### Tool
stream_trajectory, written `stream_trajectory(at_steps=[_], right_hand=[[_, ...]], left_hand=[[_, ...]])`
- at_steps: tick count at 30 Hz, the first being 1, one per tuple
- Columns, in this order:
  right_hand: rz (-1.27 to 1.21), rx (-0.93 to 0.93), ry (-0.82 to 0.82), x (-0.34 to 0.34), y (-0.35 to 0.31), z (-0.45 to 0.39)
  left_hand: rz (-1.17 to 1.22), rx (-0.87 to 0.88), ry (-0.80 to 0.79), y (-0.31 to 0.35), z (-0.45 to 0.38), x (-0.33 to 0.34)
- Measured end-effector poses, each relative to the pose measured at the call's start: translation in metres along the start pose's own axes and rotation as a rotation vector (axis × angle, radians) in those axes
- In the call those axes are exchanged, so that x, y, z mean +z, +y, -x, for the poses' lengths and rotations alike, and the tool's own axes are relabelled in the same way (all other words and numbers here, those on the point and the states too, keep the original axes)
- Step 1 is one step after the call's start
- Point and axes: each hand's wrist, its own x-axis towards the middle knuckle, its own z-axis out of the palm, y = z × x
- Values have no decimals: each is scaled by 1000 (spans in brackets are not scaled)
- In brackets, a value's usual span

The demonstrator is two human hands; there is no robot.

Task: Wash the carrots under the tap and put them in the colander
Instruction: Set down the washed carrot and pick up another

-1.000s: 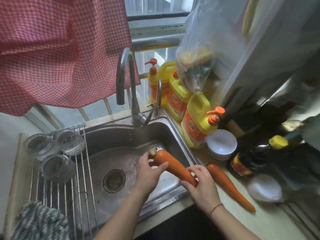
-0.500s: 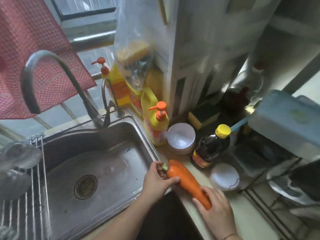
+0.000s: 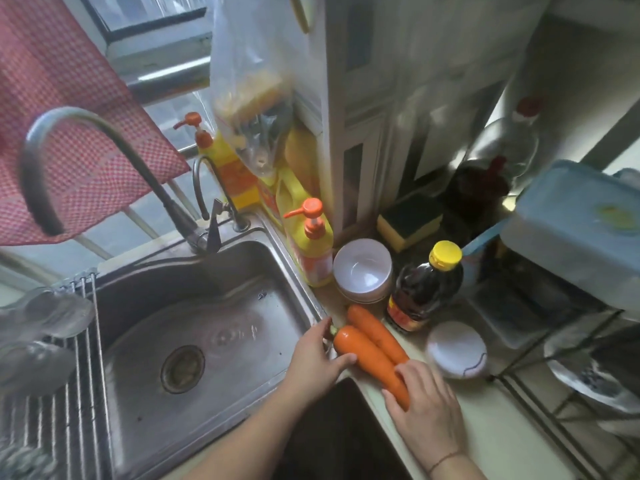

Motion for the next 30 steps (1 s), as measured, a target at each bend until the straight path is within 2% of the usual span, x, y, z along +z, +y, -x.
stream_trajectory(at_steps=[7, 15, 17, 20, 23, 30], right_hand=[[33, 60, -71, -2, -8, 2], [71, 75, -123, -6, -14, -7], [5, 21, -62, -9, -23, -11], [-211, -208, 85, -11, -42, -27], [-404, -338, 62, -6, -74, -59], [-635, -542, -322, 20, -202, -92]], left_hand=[[-188, 89, 52, -14, 7, 6], [-97, 113, 44, -19, 7, 6], [-146, 157, 52, -20, 8, 2], [-147, 215, 77, -25, 13, -11], [-103, 187, 246, -36, 28, -37], [6, -20, 744, -79, 121, -120]])
